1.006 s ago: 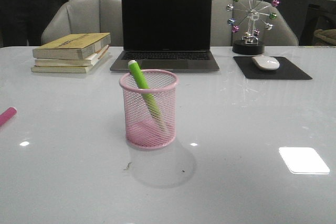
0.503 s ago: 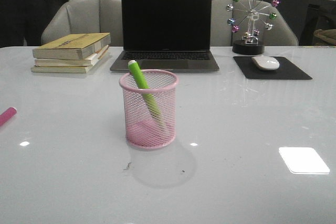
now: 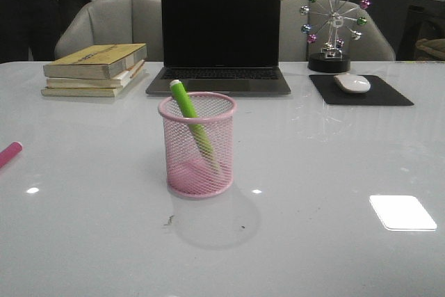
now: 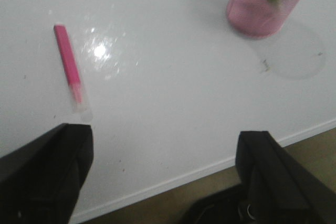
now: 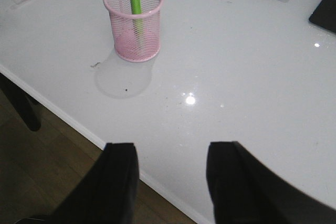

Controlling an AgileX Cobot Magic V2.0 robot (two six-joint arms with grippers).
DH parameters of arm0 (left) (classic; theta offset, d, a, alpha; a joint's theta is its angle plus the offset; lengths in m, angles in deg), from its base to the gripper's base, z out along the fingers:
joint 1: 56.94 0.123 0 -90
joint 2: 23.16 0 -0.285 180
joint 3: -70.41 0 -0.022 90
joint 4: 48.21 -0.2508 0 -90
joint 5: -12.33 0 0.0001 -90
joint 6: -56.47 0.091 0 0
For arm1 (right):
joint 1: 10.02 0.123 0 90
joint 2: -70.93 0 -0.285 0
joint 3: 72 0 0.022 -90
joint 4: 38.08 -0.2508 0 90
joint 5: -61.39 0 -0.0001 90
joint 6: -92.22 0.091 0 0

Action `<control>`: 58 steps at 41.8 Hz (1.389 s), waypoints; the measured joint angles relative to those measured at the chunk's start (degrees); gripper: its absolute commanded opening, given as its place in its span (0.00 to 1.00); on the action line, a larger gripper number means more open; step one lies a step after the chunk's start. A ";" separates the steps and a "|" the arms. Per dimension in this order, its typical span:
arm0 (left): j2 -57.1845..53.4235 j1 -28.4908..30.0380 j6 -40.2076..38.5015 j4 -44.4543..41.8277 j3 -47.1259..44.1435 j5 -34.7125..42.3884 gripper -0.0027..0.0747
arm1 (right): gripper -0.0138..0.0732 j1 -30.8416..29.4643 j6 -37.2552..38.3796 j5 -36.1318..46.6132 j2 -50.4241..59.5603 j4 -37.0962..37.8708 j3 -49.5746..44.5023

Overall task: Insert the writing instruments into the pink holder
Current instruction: 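Lower the left gripper over the pink marker and close on it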

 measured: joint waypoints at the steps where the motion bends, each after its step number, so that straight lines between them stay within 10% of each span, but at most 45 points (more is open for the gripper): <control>1: 1.43 0.81 0.00 -0.03 0.65 -0.95 0.81 | 0.65 0.00 0.00 0.00 0.00 0.00 0.00; 21: 30.90 14.53 0.00 -0.87 12.57 3.21 0.81 | 0.65 0.00 0.00 0.00 0.00 0.00 0.00; 58: 61.50 14.94 0.00 -0.87 35.41 3.90 0.59 | 0.65 0.00 0.00 0.00 0.00 0.00 0.00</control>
